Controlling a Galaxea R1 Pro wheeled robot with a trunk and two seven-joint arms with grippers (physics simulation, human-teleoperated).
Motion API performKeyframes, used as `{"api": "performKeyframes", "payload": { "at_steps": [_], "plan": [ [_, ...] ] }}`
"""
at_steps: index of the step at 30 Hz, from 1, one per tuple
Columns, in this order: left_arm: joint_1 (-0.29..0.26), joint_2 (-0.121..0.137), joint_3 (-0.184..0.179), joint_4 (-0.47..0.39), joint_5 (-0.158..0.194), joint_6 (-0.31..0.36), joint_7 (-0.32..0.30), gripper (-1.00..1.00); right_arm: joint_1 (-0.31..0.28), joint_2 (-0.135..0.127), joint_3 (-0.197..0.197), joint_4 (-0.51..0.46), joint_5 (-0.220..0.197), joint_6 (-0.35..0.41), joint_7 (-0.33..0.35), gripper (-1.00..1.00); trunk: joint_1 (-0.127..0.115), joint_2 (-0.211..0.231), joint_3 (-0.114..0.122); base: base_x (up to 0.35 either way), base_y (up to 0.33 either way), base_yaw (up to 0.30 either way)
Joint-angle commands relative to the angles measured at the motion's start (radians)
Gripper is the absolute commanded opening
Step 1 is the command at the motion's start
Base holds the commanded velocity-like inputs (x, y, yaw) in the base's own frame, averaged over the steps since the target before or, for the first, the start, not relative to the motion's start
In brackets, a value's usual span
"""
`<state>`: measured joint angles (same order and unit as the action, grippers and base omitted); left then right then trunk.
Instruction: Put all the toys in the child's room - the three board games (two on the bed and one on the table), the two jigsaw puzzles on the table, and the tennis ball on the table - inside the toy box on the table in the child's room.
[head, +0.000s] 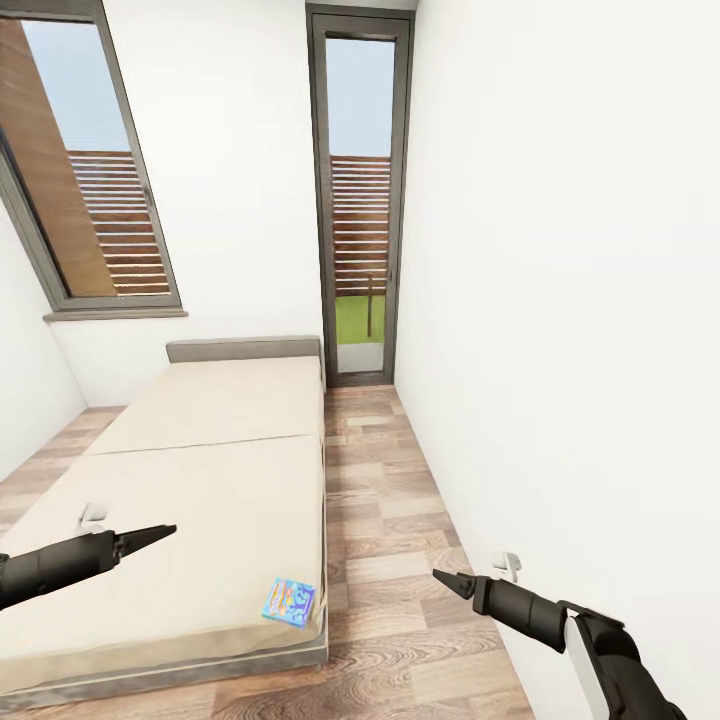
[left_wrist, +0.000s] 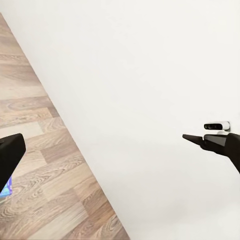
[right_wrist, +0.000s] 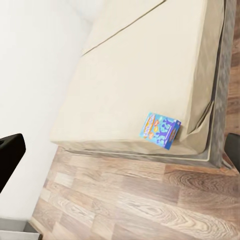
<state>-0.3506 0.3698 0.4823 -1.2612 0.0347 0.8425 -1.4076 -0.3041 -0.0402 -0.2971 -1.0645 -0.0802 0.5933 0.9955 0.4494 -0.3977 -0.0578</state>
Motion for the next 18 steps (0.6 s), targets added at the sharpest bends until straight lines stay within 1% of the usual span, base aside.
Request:
{"api": "performKeyframes", "payload": {
  "at_steps": [1,7,11,18],
  "plan": [
    [-0.001,-0.001,0.0,0.0,0.001,0.011,-0.003,1.0,-0.001,0.0,-0.001,0.0,-0.006,0.007,0.001,1.0,0.001,-0.002,-0.002,0.0,0.0,0.0],
    [-0.001,-0.002,-0.002,0.001,0.001,0.014,0.009,1.0,0.0,0.002,-0.001,-0.001,0.0,0.003,-0.001,1.0,0.001,-0.002,-0.002,0.0,0.0,0.0],
    [-0.002,-0.003,-0.001,0.014,-0.001,0.014,0.039,1.0,0.0,0.001,-0.001,-0.001,-0.001,0.003,-0.002,1.0,0.001,-0.002,-0.002,0.0,0.0,0.0],
    [-0.005,-0.004,-0.001,0.06,-0.005,0.015,0.13,1.0,0.0,0.001,-0.002,-0.002,-0.006,0.009,-0.002,1.0,0.027,-0.051,-0.024,0.0,0.0,0.0]
  ]
}}
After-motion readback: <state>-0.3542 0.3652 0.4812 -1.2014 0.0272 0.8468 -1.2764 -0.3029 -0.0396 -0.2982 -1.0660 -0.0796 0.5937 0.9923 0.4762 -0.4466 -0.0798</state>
